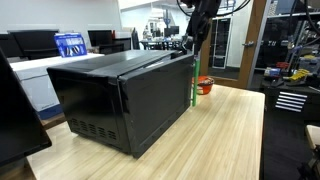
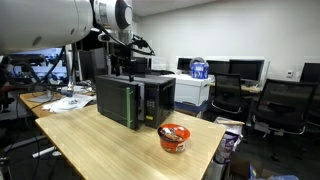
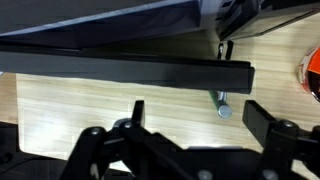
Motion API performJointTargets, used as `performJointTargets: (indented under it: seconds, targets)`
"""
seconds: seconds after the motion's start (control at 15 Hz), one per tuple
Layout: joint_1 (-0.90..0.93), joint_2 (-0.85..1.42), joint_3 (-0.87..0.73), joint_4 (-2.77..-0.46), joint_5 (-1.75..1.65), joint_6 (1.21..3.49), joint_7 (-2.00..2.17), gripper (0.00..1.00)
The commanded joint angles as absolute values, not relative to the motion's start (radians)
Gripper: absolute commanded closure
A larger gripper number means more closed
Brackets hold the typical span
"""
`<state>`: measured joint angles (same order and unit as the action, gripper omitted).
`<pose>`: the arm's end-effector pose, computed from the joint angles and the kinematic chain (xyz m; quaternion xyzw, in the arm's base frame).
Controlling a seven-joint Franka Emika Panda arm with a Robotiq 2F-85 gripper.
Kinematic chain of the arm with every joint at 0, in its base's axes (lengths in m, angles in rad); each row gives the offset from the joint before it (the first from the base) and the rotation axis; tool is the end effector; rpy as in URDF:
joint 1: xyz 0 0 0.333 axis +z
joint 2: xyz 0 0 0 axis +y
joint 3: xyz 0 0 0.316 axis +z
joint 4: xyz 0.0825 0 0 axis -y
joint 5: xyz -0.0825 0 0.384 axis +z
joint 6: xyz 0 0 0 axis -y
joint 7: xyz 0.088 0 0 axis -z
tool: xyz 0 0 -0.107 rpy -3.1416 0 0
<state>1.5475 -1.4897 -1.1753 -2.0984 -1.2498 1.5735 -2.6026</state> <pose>0.5117 -0.1234 0.4474 -0.0146 0.9886 0.0954 0.1156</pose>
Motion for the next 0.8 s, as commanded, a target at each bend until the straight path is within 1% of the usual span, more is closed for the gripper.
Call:
performJointTargets:
  seconds: [0.0, 0.47, 0.73]
  targets:
    - [1.548, -1.49, -1.175, -2.098, -1.25, 1.574, -2.603, 0.0]
    - [1.56, -1.49, -1.189, -2.081, -1.234, 1.58, -2.603, 0.0]
    - [1.63, -1.49, -1.197, -2.069, -1.263, 1.582, -2.603, 0.0]
